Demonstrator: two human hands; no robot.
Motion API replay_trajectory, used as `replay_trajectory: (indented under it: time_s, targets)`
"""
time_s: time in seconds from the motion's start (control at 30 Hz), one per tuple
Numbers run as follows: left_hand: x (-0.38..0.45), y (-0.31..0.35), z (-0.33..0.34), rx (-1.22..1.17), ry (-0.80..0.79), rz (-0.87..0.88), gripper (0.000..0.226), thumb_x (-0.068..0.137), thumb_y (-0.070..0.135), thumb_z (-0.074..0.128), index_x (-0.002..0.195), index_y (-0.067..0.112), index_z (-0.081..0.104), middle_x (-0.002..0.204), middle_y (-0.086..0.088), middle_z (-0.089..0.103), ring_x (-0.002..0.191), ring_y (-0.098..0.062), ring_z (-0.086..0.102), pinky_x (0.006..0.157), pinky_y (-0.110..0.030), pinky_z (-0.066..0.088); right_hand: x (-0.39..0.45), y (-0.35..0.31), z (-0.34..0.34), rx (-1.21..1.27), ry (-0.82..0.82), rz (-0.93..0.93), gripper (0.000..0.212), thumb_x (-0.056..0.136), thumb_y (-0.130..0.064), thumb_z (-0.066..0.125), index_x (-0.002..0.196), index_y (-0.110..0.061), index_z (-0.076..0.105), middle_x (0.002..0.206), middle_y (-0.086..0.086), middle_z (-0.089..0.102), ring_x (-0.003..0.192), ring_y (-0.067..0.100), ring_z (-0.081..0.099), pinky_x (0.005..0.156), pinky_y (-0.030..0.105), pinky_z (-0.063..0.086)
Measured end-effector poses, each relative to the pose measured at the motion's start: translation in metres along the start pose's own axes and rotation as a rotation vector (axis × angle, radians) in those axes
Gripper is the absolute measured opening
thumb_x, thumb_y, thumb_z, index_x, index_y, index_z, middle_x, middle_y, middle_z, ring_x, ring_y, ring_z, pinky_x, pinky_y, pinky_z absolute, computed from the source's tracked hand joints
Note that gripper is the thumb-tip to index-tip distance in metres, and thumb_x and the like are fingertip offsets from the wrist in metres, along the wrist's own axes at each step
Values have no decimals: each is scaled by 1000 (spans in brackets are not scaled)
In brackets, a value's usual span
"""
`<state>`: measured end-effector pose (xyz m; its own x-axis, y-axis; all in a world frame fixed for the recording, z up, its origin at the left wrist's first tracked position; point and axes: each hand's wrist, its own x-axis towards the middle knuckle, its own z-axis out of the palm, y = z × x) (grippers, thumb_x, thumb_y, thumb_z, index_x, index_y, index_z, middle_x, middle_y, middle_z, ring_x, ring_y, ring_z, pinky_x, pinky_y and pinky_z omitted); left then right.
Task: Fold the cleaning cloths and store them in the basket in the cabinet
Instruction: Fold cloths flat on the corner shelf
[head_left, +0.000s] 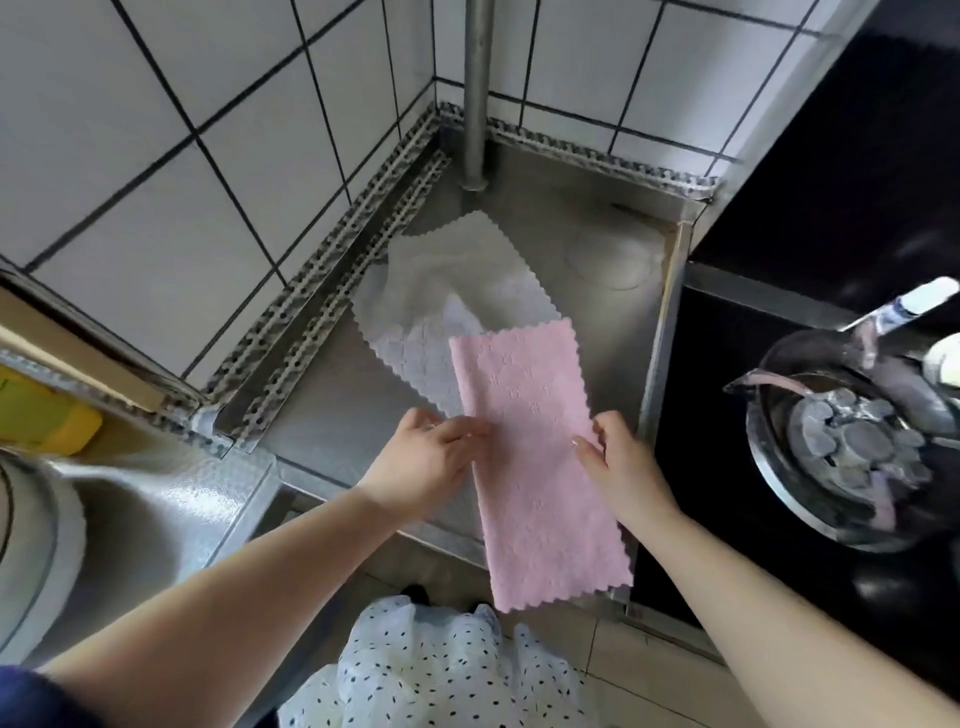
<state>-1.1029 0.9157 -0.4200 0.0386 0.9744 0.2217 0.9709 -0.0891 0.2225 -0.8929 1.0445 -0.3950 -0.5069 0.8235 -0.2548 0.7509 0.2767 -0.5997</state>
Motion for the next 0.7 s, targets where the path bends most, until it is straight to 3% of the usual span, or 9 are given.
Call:
replay_trajectory:
  time_s: [0.17, 0.27, 0.37, 0.5, 0.6, 0.7]
  targets:
    - [32, 1, 8, 68, -133, 17, 39, 55, 2, 84, 84, 26, 74, 106, 6, 71, 71, -16, 67, 75, -35, 47, -13, 13, 10, 149, 26, 208, 19, 94, -30, 52, 101, -15, 42, 85, 0, 53, 72, 20, 55, 63, 32, 44]
    - [32, 4, 13, 127, -156, 13, 33, 58, 10, 83, 84, 29, 75, 104, 2, 71, 88, -24, 66, 72, -37, 48, -18, 20, 8, 42, 46, 179, 27, 91, -27, 57, 113, -19, 45, 103, -1, 57, 80, 18, 60, 71, 35, 51]
    - [17, 7, 20, 150, -80, 76, 29, 71, 14, 69, 96, 27, 74, 109, 1, 69, 105, -27, 62, 84, -41, 47, -26, 34, 2, -239, 89, -44, 44, 87, -25, 61, 129, -21, 48, 123, -2, 48, 108, 16, 53, 87, 31, 49]
    - [-16, 11, 26, 157, -197, 314, 42, 79, 24, 57, 121, 27, 64, 125, 8, 62, 132, -20, 44, 109, -44, 22, -37, 54, 4, -516, 19, -563, 43, 77, -21, 67, 120, -23, 61, 130, -3, 55, 120, 15, 42, 102, 39, 40]
    - [-31, 13, 26, 138, -287, 328, 51, 87, 40, 40, 135, 27, 50, 146, 6, 42, 140, -18, 31, 113, -48, 12, -44, 60, 11, -587, -144, -649, 46, 77, -35, 50, 121, -26, 60, 132, -5, 55, 123, 15, 44, 107, 36, 32]
    - [-41, 11, 26, 106, -335, 319, 57, 87, 42, 41, 142, 26, 40, 153, 6, 29, 143, -18, 23, 113, -51, 7, -51, 62, 13, -644, -208, -656, 55, 76, -47, 48, 126, -27, 57, 137, -3, 52, 126, 16, 43, 111, 37, 15]
